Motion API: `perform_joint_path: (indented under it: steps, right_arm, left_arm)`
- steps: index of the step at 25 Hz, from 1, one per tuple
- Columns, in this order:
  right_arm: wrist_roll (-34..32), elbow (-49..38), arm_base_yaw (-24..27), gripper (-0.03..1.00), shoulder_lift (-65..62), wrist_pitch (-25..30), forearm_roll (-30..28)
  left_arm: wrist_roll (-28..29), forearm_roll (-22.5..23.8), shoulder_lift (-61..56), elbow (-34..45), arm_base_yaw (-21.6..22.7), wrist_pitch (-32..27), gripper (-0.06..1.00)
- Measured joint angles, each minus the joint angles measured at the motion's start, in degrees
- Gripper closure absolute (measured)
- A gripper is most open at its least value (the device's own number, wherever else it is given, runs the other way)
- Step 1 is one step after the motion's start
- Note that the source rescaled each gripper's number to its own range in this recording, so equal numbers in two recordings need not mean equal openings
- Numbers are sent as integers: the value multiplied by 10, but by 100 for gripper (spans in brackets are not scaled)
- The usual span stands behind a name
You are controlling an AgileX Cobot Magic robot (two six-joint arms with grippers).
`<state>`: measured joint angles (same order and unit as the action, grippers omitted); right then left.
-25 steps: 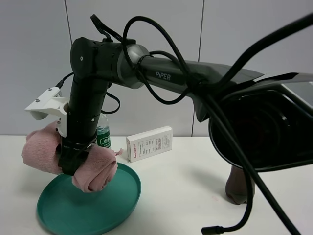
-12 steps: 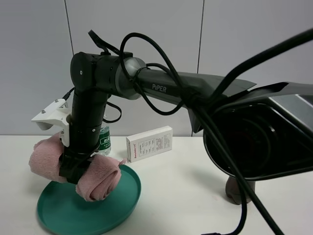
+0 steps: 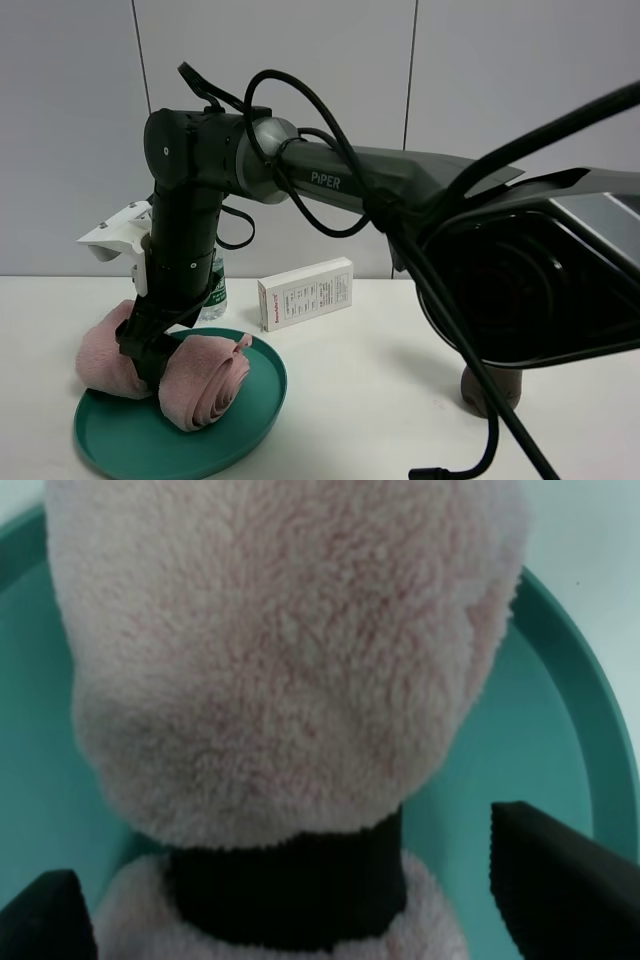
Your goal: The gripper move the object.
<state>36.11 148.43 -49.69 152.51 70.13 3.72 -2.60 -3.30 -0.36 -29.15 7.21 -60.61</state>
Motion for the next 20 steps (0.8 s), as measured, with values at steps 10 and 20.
perform_joint_path:
  steps: [10,20]
  right_arm:
    - [-117,0,0,36,-170,0,-2]
    - [-285,0,-2,35,-389,0,-120]
  left_arm:
    - [0,0,0,0,0,0,-6]
    - [0,0,0,0,0,0,-6]
